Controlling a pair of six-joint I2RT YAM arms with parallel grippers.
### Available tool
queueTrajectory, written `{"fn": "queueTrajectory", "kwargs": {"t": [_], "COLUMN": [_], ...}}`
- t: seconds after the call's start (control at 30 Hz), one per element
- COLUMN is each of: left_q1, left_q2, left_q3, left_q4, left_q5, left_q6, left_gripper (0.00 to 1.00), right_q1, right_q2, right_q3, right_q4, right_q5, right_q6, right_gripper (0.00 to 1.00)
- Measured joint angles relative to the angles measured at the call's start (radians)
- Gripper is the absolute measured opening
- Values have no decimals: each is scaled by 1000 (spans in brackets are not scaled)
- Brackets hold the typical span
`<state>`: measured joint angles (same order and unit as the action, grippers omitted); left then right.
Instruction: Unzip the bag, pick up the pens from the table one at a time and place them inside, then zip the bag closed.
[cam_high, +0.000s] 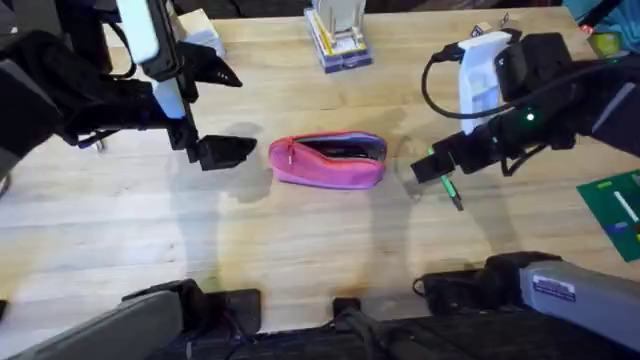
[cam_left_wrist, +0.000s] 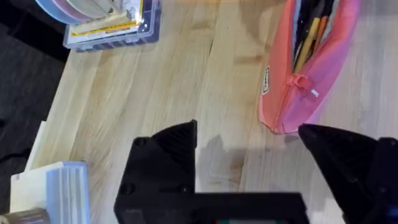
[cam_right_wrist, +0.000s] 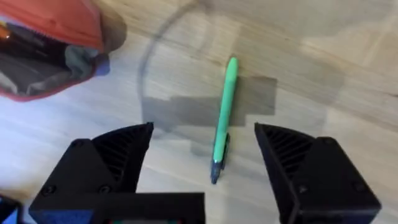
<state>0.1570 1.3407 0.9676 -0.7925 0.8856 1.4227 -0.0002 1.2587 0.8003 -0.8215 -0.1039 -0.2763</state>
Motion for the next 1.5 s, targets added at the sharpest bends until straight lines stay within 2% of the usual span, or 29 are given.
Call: {"fn": "queueTrajectory", "kwargs": {"t": [0.2,0.53,0.87,1.27,1.33,1.4,1.5], "left_q1": [0,0,0,0,0,0,0], "left_q2": [0,0,0,0,0,0,0], "left_q3": [0,0,0,0,0,0,0], "left_q4": [0,0,0,0,0,0,0], "left_q5": [0,0,0,0,0,0,0], "left_q6": [0,0,0,0,0,0,0], "left_gripper": [994,994,994,994,993,994,993], "right_q1": [0,0,1,73,73,73,84], "right_q2": [22,72,77,82,128,145,155], "right_q3": [-27,-31,-31,-31,-31,-22,-13], "right_q4": [54,62,65,96,104,100,95], "right_q5": [21,98,119,139,143,135,130], "right_q6": [5,11,11,-19,-20,-20,-23], "right_gripper": [998,998,998,998,995,936,760]}}
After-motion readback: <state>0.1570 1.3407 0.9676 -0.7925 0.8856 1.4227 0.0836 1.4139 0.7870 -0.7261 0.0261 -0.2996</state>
